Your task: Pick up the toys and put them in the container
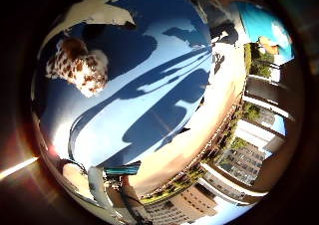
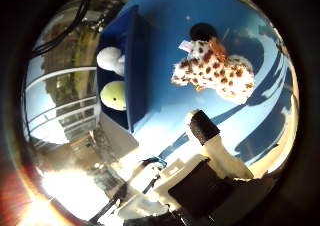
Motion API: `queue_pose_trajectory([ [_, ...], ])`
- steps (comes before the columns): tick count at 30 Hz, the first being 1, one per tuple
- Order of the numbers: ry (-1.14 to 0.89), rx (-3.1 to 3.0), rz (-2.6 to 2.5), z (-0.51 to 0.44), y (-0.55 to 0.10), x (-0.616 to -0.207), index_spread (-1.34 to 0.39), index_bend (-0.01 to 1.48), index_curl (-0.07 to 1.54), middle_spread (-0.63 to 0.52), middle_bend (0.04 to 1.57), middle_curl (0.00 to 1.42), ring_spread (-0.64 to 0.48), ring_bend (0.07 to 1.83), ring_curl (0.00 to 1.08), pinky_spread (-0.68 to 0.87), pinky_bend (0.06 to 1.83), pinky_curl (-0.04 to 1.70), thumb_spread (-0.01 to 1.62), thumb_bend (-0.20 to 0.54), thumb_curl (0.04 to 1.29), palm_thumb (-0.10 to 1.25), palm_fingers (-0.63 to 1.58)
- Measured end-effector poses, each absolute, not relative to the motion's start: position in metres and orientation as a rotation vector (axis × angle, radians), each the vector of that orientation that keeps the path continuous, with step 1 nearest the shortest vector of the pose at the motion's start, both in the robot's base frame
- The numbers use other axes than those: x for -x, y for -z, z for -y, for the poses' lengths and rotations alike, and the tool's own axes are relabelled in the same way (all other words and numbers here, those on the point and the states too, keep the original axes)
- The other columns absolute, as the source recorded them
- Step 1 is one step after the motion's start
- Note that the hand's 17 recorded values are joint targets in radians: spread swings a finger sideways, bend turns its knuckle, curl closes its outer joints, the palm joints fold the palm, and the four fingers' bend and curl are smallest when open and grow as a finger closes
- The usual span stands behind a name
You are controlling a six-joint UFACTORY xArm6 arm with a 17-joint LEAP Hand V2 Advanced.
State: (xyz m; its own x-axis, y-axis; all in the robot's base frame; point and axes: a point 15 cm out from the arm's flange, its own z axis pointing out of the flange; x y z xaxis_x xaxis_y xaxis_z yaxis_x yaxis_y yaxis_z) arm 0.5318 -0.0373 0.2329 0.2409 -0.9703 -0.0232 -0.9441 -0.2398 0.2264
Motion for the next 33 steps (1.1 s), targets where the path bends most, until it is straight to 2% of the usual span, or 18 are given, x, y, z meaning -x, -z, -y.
queue_pose_trajectory([
  [9, 0.317, -2.314, 1.778, 0.027, -0.181, -0.533, -0.16, 0.17, 0.24, 0.09, 0.18, 0.34, 0.26, 0.49, 0.29, 0.42, 0.78, 0.2, 1.14, -0.028, 0.39, 0.58, 0.06],
  [14, 0.324, -2.314, 1.757, 0.016, -0.169, -0.534, -0.07, 0.15, 0.23, 0.05, 0.21, 0.35, 0.26, 0.58, 0.3, 0.43, 0.81, 0.18, 1.14, -0.026, 0.39, 0.59, 0.29],
  [17, 0.319, -2.319, 1.738, 0.008, -0.168, -0.534, -0.13, 0.12, 0.21, -0.04, 0.38, 0.42, 0.2, 0.81, 0.37, 0.41, 0.92, 0.21, 1.13, -0.023, 0.39, 0.61, 0.68],
  [18, 0.317, -2.318, 1.734, 0.007, -0.167, -0.534, -0.14, 0.11, 0.2, -0.05, 0.42, 0.43, 0.19, 0.84, 0.38, 0.4, 0.94, 0.21, 1.13, -0.02, 0.39, 0.62, 0.71],
  [20, 0.315, -2.312, 1.717, 0.002, -0.165, -0.532, -0.21, 0.11, 0.17, -0.08, 0.58, 0.52, 0.15, 1.02, 0.47, 0.38, 0.97, 0.23, 1.12, -0.019, 0.4, 0.64, 0.82],
  [24, 0.302, -2.288, 1.678, 0.0, -0.158, -0.529, -0.32, 0.15, 0.1, -0.15, 0.81, 0.67, 0.07, 1.27, 0.6, 0.34, 1.06, 0.29, 1.09, -0.016, 0.41, 0.7, 0.77],
  [28, 0.267, -2.264, 1.64, 0.002, -0.158, -0.527, -0.44, 0.25, 0.05, -0.21, 0.94, 0.78, 0.0, 1.38, 0.66, 0.31, 1.23, 0.36, 1.05, -0.009, 0.44, 0.79, 0.81],
  [33, 0.251, -2.274, 1.684, 0.002, -0.167, -0.532, -0.6, 0.46, 0.01, -0.25, 1.03, 0.91, -0.05, 1.4, 0.71, 0.25, 1.47, 0.47, 1.01, 0.022, 0.52, 0.94, 0.95],
])
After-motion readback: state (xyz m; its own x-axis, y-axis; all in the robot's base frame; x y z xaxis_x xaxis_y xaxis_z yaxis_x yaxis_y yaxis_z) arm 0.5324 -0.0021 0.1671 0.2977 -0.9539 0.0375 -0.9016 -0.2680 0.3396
